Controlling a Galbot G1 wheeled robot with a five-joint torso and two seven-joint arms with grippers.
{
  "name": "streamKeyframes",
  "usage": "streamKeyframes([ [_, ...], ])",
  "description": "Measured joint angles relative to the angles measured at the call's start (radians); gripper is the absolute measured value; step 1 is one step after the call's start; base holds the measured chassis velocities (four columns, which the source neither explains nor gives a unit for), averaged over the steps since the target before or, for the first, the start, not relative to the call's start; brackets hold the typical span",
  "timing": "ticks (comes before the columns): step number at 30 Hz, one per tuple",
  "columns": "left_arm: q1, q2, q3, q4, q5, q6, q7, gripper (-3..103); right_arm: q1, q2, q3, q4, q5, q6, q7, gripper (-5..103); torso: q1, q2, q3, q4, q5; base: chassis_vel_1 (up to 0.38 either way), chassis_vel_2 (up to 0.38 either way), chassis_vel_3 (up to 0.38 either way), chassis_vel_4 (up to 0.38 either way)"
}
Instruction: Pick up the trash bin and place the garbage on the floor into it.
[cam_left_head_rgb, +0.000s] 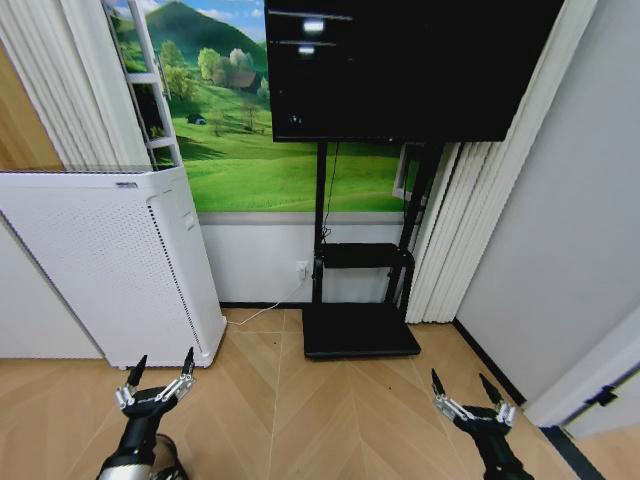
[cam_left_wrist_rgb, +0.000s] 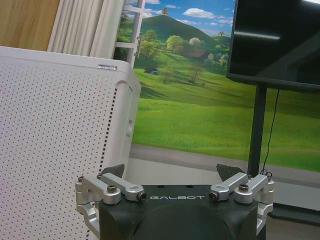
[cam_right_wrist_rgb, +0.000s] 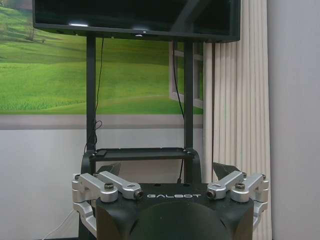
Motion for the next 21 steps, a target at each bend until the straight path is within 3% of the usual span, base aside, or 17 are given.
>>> streamKeyframes([
  [21,0.000,0.000,0.000,0.000,0.000,0.000,0.000,100,0.000,0.000,0.000,0.000,0.000,0.000,0.000,100,0.035,0.087,0.053,0.0000,0.0000,0.000,0.000,0.000,0.000],
])
